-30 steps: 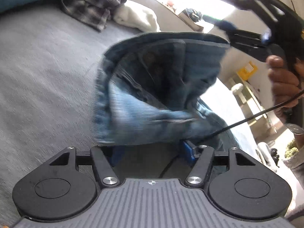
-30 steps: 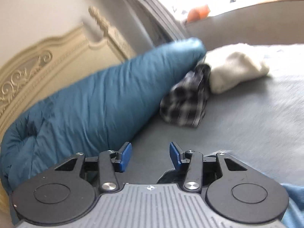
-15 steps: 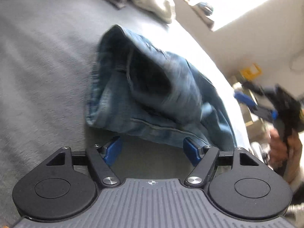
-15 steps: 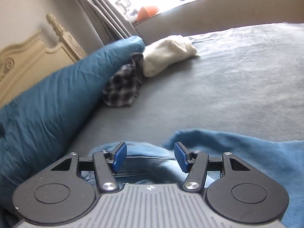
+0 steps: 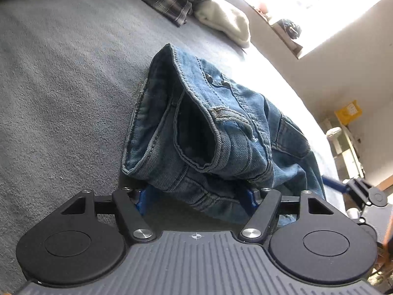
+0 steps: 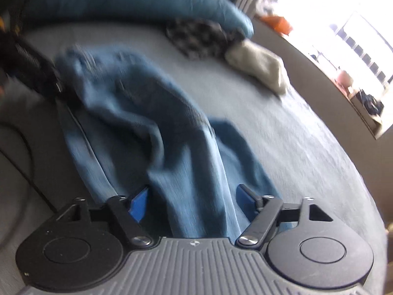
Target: Fold clothes
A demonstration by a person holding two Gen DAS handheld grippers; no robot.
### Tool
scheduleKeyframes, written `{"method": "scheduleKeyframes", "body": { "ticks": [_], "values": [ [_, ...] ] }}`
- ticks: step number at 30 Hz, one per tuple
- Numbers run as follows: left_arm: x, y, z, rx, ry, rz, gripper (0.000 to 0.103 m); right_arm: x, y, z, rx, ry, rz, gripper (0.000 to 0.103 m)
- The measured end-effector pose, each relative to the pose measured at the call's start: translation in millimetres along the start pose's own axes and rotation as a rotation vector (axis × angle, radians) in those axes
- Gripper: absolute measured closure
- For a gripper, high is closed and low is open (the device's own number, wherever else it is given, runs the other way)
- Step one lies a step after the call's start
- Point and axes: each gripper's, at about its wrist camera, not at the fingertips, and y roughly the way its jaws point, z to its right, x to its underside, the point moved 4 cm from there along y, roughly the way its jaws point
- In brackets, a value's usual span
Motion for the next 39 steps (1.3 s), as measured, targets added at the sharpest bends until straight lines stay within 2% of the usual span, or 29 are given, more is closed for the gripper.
{"method": "scheduleKeyframes", "body": {
  "ticks": [1, 2, 3, 6, 9, 12, 14, 17, 19, 21, 23, 24, 25, 27, 30, 33, 35, 37, 39],
  "values": [
    [2, 0, -2, -0.006, 0.007, -0.001, 0.038, 4, 4, 3, 0.021, 0.014, -0.021, 0.068],
    [2, 1, -1, -0.012, 0.015, -0.002, 0.039, 2, 3, 9, 0.019, 0.06, -0.011, 0.077],
    [2, 0, -1, -0.016, 0.02, -0.003, 0.04, 1, 2, 16, 0.017, 0.105, -0.002, 0.094],
    [2, -3, -4, -0.02, 0.031, -0.006, 0.044, -17, -12, 43, 0.018, 0.225, 0.088, 0.097],
    [1, -5, -6, -0.018, 0.034, -0.01, 0.044, -54, -20, 95, -0.021, 0.38, 0.194, 0.097],
    [0, -4, -7, -0.013, 0.034, -0.012, 0.045, -86, 9, 162, -0.071, 0.595, 0.226, 0.097],
    [-1, -5, -8, -0.011, 0.037, -0.01, 0.046, -96, 44, 193, -0.07, 0.692, 0.196, 0.097],
    [-1, -2, -6, -0.011, 0.042, -0.007, 0.047, -95, 103, 222, -0.131, 0.849, 0.076, 0.095],
    [-1, -2, -6, -0.009, 0.054, -0.005, 0.047, -80, 136, 224, -0.167, 0.975, -0.041, 0.079],
    [1, -2, -7, -0.005, 0.065, -0.005, 0.047, -60, 149, 221, -0.16, 1.063, -0.141, 0.074],
    [3, -3, -8, 0.001, 0.066, -0.005, 0.046, -42, 141, 219, -0.177, 1.117, -0.144, 0.066],
    [2, -2, -9, 0.006, 0.064, -0.005, 0.046, -36, 132, 219, -0.189, 1.137, -0.131, 0.056],
    [1, -1, -10, 0.011, 0.063, -0.004, 0.046, -29, 119, 219, -0.195, 1.149, -0.109, 0.052],
    [-2, 2, -11, 0.021, 0.054, 0.001, 0.045, -24, 91, 218, -0.209, 1.166, -0.056, 0.052],
    [-2, 1, -13, 0.027, 0.04, 0.01, 0.045, -19, 43, 214, -0.313, 1.227, 0.05, 0.049],
    [-1, 2, -10, 0.016, 0.041, 0.023, 0.045, -28, 27, 183, -0.498, 1.226, 0.028, 0.038],
    [0, 1, -7, 0.003, 0.051, 0.036, 0.046, -33, 35, 156, -0.574, 1.218, -0.028, 0.035],
    [1, -1, -4, -0.013, 0.061, 0.057, 0.047, -35, 53, 135, -0.613, 1.245, -0.079, 0.035],
    [0, -4, -2, -0.025, 0.064, 0.085, 0.048, -34, 77, 121, -0.612, 1.289, -0.136, 0.035]
  ]
}}
